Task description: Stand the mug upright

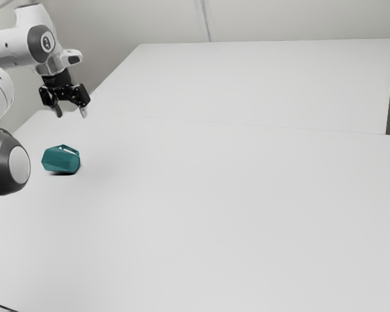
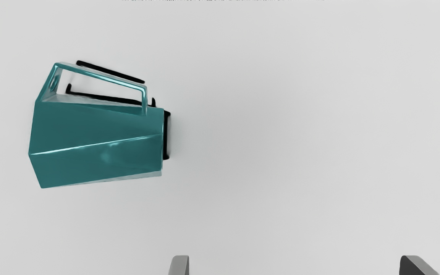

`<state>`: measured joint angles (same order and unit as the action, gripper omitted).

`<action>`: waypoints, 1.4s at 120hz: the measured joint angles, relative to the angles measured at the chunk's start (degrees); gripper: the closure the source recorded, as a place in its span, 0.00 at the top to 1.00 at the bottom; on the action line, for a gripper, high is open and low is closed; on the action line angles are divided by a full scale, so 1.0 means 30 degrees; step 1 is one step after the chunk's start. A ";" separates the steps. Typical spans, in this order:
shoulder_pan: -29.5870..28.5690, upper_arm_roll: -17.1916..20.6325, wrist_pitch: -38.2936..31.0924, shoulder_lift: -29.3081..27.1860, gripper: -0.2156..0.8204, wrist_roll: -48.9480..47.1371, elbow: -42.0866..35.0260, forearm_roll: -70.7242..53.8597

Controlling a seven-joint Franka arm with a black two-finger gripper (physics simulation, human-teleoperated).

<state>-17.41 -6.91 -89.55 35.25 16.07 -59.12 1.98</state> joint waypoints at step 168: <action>-0.8134 -0.1677 -0.2110 0.5696 0.79 1.3343 0.2328 1.3187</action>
<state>-41.81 -11.94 -95.88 52.34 56.10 -52.14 41.54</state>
